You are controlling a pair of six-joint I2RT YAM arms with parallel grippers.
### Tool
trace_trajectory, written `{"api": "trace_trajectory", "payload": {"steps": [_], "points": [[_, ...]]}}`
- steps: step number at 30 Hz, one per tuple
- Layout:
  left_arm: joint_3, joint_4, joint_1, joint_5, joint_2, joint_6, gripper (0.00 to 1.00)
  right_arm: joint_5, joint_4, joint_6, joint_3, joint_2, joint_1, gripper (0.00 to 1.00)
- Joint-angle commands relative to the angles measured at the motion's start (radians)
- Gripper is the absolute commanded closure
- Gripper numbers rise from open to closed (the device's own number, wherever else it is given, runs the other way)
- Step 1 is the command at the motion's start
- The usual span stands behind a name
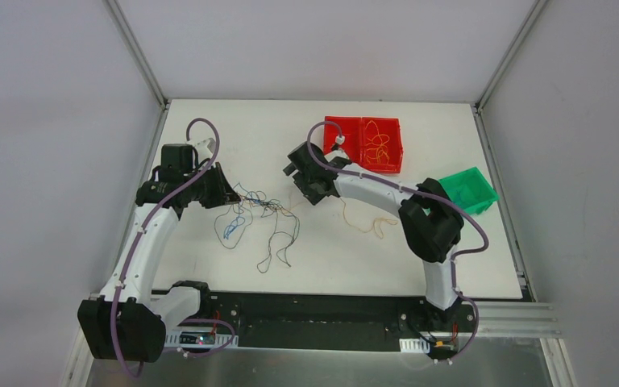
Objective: Untangle the cables
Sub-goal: Untie the cable.
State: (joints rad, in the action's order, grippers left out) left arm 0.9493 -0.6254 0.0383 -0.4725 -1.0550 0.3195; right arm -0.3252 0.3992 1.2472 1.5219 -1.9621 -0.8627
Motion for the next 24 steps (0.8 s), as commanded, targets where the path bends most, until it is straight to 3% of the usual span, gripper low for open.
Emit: {"api": "trace_trajectory", "payload": {"steps": [1, 9, 14, 18, 20, 24], "points": [[-0.009, 0.020, 0.001, -0.029, 0.029, -0.027, 1.00, -0.070, -0.062, 0.011, 0.025, -0.047, 0.003, 0.17], [-0.007, 0.020, 0.001, -0.032, 0.027, -0.026, 1.00, -0.069, -0.129, -0.061, 0.032, -0.119, -0.001, 0.25], [-0.007, 0.020, 0.001, -0.032, 0.026, -0.028, 1.00, -0.052, -0.180, -0.094, 0.031, -0.155, -0.016, 0.36], [-0.008, 0.020, 0.000, -0.029, 0.026, -0.028, 1.00, -0.035, -0.209, -0.100, 0.010, -0.155, -0.019, 0.66], [-0.007, 0.020, 0.000, -0.021, 0.032, -0.028, 1.00, -0.035, -0.209, -0.099, -0.007, -0.138, -0.020, 0.97], [-0.012, 0.020, 0.001, 0.014, 0.046, -0.027, 1.00, -0.071, -0.206, -0.103, -0.085, -0.036, -0.015, 1.00]]}}
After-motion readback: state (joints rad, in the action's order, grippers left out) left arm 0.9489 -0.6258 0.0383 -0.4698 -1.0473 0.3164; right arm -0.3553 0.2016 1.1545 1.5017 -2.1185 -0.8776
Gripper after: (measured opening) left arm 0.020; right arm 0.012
